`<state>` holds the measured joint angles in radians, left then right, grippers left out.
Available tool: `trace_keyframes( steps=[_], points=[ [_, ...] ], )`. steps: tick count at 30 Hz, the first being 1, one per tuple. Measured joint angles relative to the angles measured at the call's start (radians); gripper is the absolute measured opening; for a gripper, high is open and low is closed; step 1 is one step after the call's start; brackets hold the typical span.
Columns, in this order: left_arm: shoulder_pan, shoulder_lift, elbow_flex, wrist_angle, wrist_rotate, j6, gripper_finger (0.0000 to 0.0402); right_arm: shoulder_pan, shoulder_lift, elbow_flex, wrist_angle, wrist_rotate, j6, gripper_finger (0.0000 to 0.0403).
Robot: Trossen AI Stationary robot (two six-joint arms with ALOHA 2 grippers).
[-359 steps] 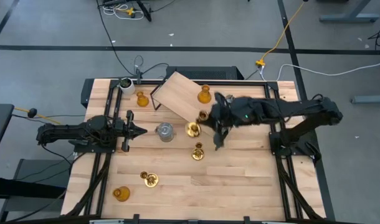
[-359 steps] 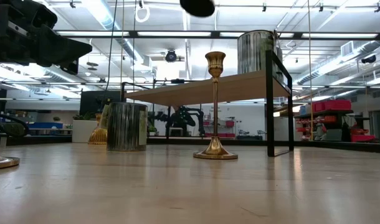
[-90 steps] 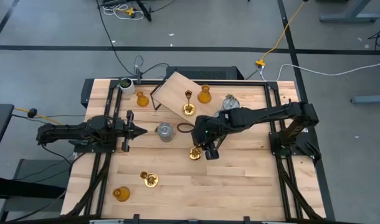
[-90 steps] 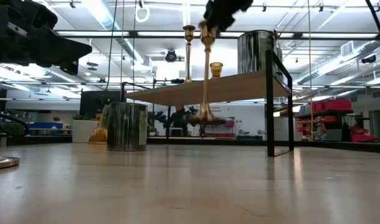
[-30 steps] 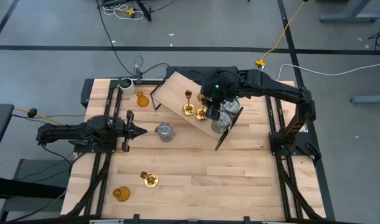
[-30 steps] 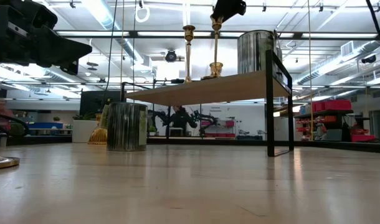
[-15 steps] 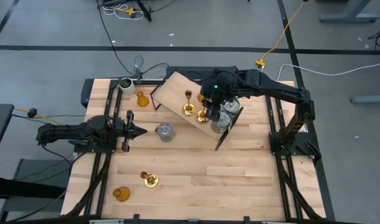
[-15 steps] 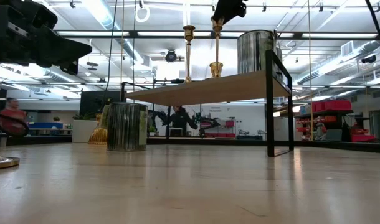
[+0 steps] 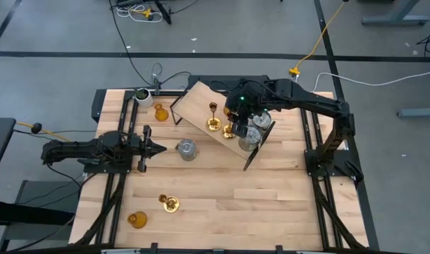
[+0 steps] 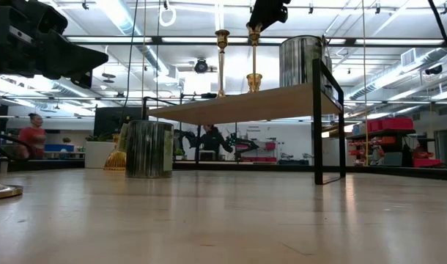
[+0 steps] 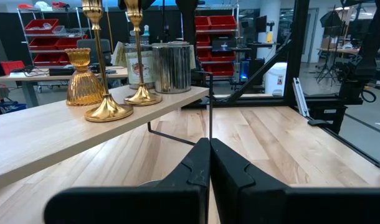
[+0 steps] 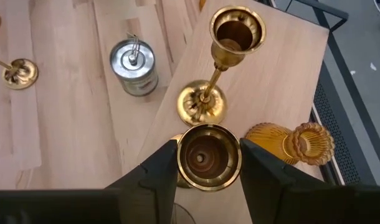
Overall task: Pick & Place candle stick holders
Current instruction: Put the top gold candle holder on the shelf, then adjust the gold candle holders on the shelf
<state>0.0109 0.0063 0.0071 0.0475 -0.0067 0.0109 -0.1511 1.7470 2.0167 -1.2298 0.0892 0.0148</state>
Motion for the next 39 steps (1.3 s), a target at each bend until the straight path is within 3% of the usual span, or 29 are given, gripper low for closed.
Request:
trace_keyframes(
  steps=[10,31,39],
  points=[
    [0.0,0.0,0.0,0.0,0.0,0.0,0.0012,0.0,0.0,0.0,0.004,-0.001,-0.015,0.0163],
    [0.0,0.0,0.0,0.0,0.0,0.0,0.0012,0.0,0.0,0.0,0.018,0.034,-0.015,0.0343],
    [0.0,0.0,0.0,0.0,0.0,0.0,0.0012,0.0,-0.012,0.0,0.019,0.025,-0.023,0.0366]
  ],
)
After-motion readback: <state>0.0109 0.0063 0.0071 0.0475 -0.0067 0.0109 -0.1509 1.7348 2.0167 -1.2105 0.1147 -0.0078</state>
